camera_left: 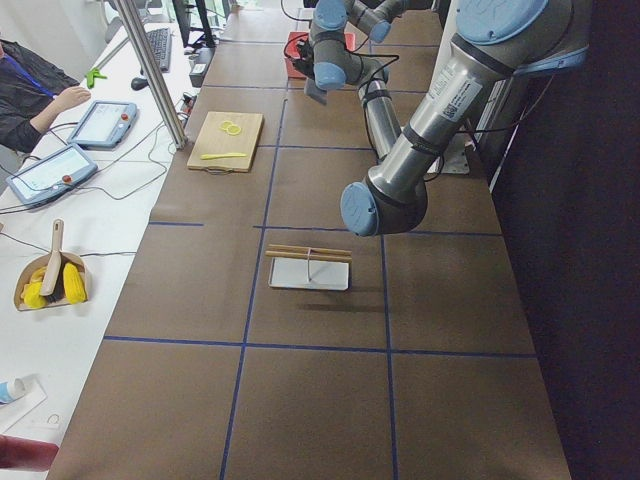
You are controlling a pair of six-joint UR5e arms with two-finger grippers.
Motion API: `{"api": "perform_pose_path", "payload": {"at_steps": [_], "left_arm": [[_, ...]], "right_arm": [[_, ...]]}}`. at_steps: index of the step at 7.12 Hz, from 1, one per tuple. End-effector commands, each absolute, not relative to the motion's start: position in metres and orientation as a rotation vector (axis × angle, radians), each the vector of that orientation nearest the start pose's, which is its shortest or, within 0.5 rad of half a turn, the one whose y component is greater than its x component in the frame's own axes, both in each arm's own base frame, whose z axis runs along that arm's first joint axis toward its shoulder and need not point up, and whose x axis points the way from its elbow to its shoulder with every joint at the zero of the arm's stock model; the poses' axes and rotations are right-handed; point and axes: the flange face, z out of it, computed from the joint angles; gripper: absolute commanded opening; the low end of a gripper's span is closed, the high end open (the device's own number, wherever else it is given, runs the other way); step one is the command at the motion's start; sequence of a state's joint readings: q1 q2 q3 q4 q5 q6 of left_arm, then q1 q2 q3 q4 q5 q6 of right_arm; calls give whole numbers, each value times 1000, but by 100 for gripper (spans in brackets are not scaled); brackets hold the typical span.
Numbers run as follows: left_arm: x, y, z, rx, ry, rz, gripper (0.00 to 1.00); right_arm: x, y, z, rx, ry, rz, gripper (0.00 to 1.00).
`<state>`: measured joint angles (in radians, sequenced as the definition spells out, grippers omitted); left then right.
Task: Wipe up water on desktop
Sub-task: 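Open the left gripper and withdraw it while the right gripper holds the cloth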
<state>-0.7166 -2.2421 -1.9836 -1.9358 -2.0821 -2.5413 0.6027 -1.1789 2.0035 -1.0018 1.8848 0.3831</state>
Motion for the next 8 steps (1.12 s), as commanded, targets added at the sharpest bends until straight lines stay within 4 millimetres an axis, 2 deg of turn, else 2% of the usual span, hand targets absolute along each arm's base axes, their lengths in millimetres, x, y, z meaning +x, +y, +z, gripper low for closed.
{"api": "perform_pose_path", "payload": {"at_steps": [1,2,3,4,5,6,7,8], "left_arm": [[347,-416,96,-446,1404,-829,100],[346,-415,124,-371,1372,-761,100],[349,-417,147,-304,1321,-697,100],[353,-422,165,-229,1209,-605,100],[355,-427,181,-168,1089,-522,100],[347,-433,192,-93,1005,-400,100],[330,-439,208,-23,929,-264,100],[303,-441,246,37,852,-121,100]], "right_arm": [[-388,-394,193,895,-1064,-697,0],[-390,-397,198,845,-1042,-671,0],[-389,-401,203,734,-1070,-530,0],[-386,-412,209,614,-1048,-395,0],[-378,-421,217,533,-987,-331,0],[-374,-432,215,463,-951,-254,0],[-376,-437,205,406,-899,-231,0],[-370,-446,190,330,-850,-195,0]]}}
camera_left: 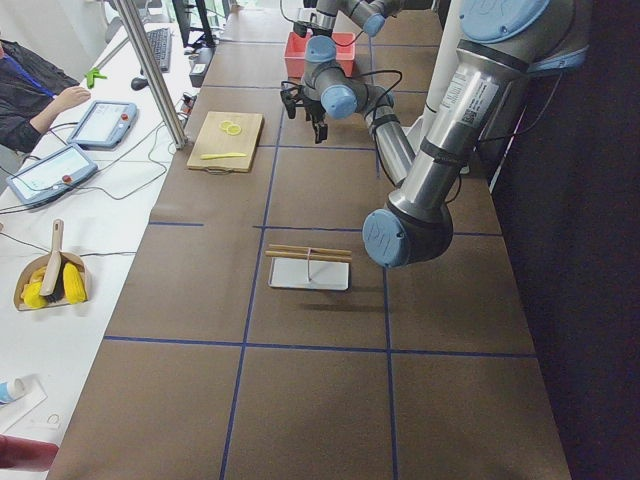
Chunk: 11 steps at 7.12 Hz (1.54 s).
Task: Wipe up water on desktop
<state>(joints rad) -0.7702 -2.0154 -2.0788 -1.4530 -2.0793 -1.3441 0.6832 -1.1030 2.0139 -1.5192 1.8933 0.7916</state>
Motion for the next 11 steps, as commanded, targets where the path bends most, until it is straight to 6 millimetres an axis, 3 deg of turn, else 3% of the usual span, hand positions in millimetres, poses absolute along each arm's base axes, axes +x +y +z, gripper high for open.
{"api": "perform_pose_path", "payload": {"at_steps": [1,2,4,6,7,9,10,11], "left_arm": [[269,-452,288,95,781,17,100],[229,-461,337,136,706,155,100],[103,-485,419,194,601,287,100],[13,-477,517,108,685,292,100],[-20,-475,554,60,752,208,100],[-35,-443,607,33,769,164,100],[-36,-442,630,48,772,169,100],[-36,-436,645,63,773,173,100]], "right_arm": [[-362,-453,181,250,-816,-146,0],[-360,-454,188,192,-804,-125,0],[-362,-453,196,151,-788,-80,0],[-368,-449,199,139,-788,-72,0],[-380,-445,203,107,-782,-32,0],[-401,-429,216,100,-728,34,0],[-425,-409,240,109,-663,35,0],[-435,-411,254,99,-628,36,0]]}}
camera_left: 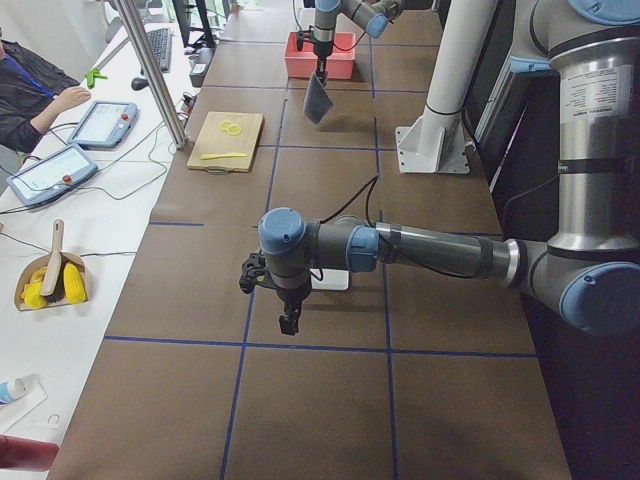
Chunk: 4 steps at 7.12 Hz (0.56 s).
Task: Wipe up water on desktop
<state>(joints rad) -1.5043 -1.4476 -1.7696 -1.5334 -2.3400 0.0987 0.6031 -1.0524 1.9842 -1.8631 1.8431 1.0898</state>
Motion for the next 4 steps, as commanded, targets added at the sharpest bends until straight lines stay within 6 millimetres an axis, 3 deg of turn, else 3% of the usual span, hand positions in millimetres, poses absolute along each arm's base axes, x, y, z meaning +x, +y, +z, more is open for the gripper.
{"api": "perform_pose_path", "payload": {"at_steps": [1,3,4], "left_arm": [[-36,-436,647,64,773,172,100],[-36,-436,646,63,773,167,100],[-36,-437,643,68,775,168,100]], "right_arm": [[-435,-409,280,91,-579,40,0],[-429,-407,310,78,-533,39,0],[-443,-407,300,77,-548,40,0]]}}
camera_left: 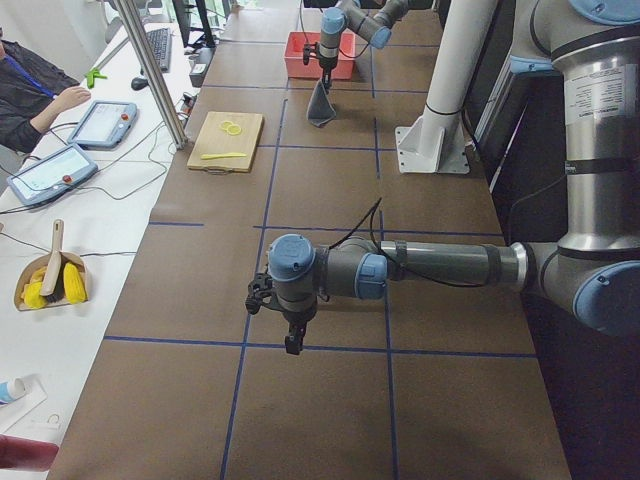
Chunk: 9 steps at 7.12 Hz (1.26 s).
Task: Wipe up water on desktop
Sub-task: 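Drag the cloth back and forth across the table with the right gripper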
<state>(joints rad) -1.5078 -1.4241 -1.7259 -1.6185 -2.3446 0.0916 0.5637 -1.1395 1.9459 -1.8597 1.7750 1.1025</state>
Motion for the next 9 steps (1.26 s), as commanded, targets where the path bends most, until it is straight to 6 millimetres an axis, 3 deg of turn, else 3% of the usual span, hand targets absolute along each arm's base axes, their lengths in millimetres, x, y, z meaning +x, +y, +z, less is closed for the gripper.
{"api": "perform_pose_path", "payload": {"at_steps": [1,4,5,6,7,9], "left_arm": [[-37,-438,642,71,774,165,100],[-37,-439,638,75,773,165,100],[-37,-440,637,76,774,166,100],[-37,-440,637,73,774,164,100],[-37,-440,637,75,774,165,100],[-37,-441,635,79,774,167,100]], "right_arm": [[-475,-412,278,68,-563,59,0],[-588,-407,206,34,-720,176,0],[-603,-398,180,28,-745,190,0],[-602,-395,187,25,-737,187,0],[-591,-391,215,20,-712,180,0],[-532,-388,282,44,-663,118,0]]}}
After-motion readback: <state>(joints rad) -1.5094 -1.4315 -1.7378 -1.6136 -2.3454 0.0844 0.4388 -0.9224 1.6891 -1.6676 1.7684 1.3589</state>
